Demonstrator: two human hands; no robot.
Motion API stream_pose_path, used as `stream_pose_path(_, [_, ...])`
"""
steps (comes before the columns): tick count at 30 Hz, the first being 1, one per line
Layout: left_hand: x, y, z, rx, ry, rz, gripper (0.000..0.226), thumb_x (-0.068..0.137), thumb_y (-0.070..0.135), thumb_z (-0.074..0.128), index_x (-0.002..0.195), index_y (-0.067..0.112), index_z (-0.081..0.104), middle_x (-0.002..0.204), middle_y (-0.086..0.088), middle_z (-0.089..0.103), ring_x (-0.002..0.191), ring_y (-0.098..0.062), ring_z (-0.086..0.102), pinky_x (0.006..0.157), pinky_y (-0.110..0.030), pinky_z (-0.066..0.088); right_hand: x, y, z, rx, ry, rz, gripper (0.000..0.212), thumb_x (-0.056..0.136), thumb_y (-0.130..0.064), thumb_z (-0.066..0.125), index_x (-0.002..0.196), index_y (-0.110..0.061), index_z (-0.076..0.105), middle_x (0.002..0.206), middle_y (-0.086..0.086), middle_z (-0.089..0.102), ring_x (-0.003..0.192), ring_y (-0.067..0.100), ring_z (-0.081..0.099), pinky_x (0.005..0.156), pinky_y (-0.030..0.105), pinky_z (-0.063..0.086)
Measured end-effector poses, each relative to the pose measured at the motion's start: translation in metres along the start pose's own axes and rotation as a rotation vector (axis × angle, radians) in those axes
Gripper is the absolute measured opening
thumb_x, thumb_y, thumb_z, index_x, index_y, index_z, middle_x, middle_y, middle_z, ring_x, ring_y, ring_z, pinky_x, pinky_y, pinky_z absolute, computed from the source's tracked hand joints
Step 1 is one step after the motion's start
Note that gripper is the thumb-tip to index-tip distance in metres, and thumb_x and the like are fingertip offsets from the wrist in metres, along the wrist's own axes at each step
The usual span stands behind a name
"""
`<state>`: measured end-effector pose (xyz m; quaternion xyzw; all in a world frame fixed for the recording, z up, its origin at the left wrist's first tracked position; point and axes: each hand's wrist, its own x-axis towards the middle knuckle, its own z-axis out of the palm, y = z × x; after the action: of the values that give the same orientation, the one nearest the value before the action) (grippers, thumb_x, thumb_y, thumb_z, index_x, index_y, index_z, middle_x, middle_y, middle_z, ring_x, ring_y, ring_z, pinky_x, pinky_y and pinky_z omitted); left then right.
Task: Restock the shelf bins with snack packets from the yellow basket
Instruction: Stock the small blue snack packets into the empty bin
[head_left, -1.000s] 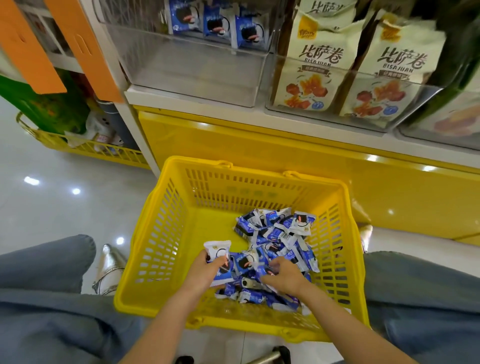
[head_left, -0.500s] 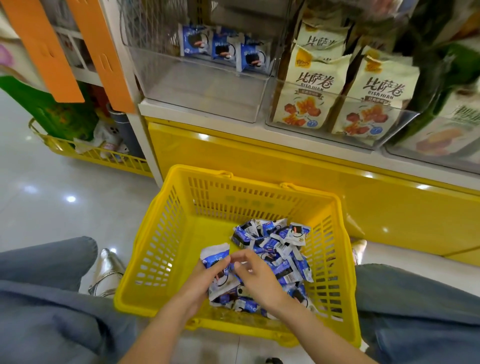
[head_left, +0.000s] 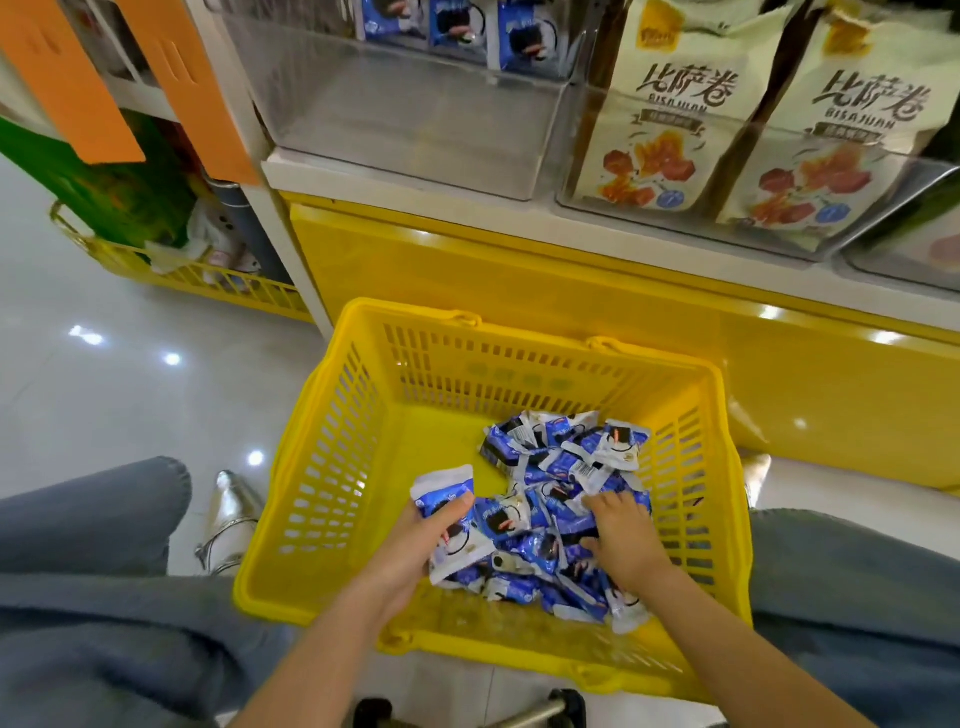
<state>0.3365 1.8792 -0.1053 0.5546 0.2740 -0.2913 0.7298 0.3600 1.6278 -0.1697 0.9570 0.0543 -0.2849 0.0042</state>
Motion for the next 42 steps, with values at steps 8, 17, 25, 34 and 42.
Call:
stream_pose_path(8, [0.007,-0.005,0.002,0.013,0.058,-0.054,0.033,0.080,0.034,0.068,0.108,0.030,0.052,0.101,0.007,0.067,0.092,-0.006,0.061,0.065,-0.022,0.046,-0.007,-0.002,-0.004,-0.172,-0.050,-0.191,0.039,0.090,-0.038,0.057,0.123,-0.020,0.048,0.131,0.004,0.044,0.126,0.023,0.034,0.106,0.033,0.027])
stream_pose_path(17, [0.002,-0.007,0.009,0.104,0.130,0.008,0.044,0.082,0.036,0.067,0.119,0.023,0.047,0.113,0.000,0.060,0.107,-0.017,0.055,0.092,-0.033,0.042,-0.029,-0.027,-0.042,0.513,0.175,0.033,0.048,0.084,-0.046,0.064,0.125,-0.023,0.051,0.124,-0.005,0.060,0.093,0.007,0.059,0.071,0.020,0.047])
stream_pose_path(25, [-0.021,0.005,0.039,0.021,0.171,0.195,0.040,0.090,0.034,0.057,0.126,0.020,0.049,0.116,-0.002,0.064,0.107,-0.019,0.060,0.088,-0.043,0.052,-0.068,-0.087,-0.083,0.601,0.366,-0.278,0.043,0.095,-0.040,0.049,0.132,-0.018,0.046,0.124,-0.003,0.050,0.111,0.010,0.051,0.084,0.015,0.039])
stream_pose_path(34, [-0.054,0.041,0.040,-0.252,-0.008,0.268,0.066,0.068,0.028,0.073,0.128,0.016,0.050,0.116,-0.008,0.067,0.105,-0.025,0.064,0.090,-0.044,0.051,-0.095,-0.098,-0.123,1.022,0.385,-0.345,0.022,0.095,-0.013,0.051,0.108,-0.031,0.051,0.119,-0.002,0.048,0.106,0.003,0.050,0.082,0.011,0.045])
stream_pose_path(42, [-0.076,0.110,0.015,0.123,-0.203,0.301,0.068,0.057,0.035,0.080,0.119,0.016,0.059,0.103,-0.002,0.072,0.096,-0.017,0.068,0.075,-0.028,0.054,-0.091,-0.094,-0.190,1.023,0.185,-0.367,0.092,0.077,-0.031,0.073,0.148,-0.030,0.014,0.142,-0.017,0.032,0.110,0.003,0.053,0.084,0.023,0.053])
